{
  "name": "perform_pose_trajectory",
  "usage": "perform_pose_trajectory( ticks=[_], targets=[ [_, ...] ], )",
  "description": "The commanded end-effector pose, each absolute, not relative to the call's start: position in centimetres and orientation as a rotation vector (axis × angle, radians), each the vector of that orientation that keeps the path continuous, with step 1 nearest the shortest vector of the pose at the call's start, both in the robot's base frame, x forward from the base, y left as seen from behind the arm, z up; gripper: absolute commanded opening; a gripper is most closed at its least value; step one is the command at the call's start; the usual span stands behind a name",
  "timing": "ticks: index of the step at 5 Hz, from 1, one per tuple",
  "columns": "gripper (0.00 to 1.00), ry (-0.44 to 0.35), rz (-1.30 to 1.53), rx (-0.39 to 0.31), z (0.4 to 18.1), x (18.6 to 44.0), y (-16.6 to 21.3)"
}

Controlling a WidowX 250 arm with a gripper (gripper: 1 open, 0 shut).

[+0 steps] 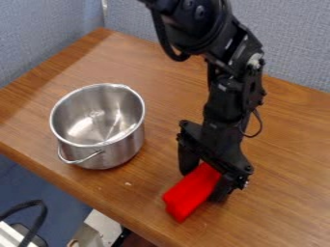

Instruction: Put the red object in the metal pot

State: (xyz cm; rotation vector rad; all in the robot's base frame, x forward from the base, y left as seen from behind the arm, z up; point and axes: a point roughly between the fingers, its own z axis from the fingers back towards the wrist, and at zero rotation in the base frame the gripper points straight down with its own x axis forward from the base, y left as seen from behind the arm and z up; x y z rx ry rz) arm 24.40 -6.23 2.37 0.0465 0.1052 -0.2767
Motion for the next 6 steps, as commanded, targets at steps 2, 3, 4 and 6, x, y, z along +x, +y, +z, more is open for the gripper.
perform_pose_trajectory(
  ticks=[2, 3, 4, 6],
  targets=[
    [1.0, 0.103, -0.253, 0.059, 2.98, 25.41, -5.58],
    [1.0, 0.114, -0.248, 0.063, 2.97, 25.47, -5.46],
    [1.0, 0.124, -0.244, 0.063, 2.94, 25.52, -5.35],
    [1.0, 0.143, -0.237, 0.062, 2.89, 25.65, -5.16]
  ],
)
